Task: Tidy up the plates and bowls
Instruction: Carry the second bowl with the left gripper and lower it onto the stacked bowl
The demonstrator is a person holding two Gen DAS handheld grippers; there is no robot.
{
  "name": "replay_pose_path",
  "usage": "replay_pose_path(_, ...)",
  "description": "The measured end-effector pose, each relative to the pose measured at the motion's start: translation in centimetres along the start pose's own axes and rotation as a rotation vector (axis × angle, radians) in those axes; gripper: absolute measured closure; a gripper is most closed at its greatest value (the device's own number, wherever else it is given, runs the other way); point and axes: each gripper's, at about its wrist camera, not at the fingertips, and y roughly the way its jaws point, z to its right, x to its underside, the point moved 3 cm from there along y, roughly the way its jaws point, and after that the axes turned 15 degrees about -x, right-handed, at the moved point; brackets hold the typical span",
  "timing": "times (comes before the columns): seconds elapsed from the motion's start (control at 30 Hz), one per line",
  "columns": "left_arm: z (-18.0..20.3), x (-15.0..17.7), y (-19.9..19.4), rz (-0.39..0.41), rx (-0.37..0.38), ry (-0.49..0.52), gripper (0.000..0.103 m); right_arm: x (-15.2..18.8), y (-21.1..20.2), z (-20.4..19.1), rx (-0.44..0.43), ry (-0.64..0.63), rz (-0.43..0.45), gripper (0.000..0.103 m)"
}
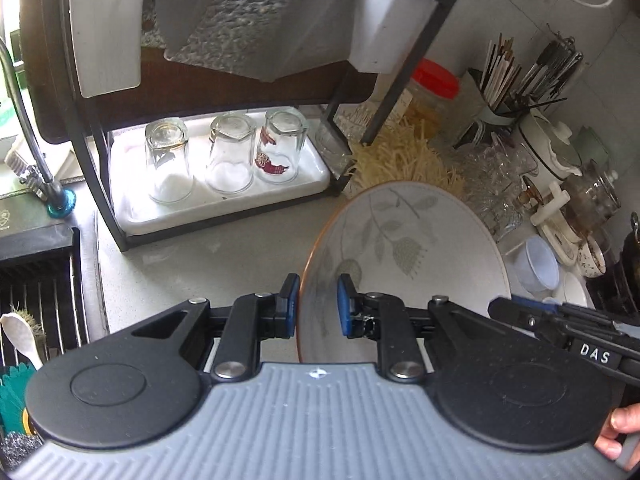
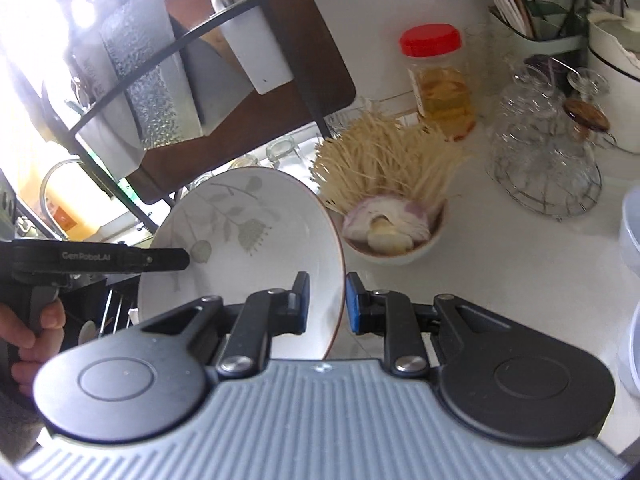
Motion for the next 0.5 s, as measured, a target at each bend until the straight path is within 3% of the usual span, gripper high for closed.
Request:
replay_pose_path(0.3, 3.1, 4.0, 0.1, -0.046, -0.020, -0.005, 0.080, 2.8, -1.8, 2.5, 0.023, 0.022, -0.041, 0.081)
replay_pose_path(0.5, 5.5, 5.7, 1.6, -0.100, -0.009, 0.030, 0.080, 4.3, -1.8, 4.5, 0.088, 0.020, -0.094, 0.081)
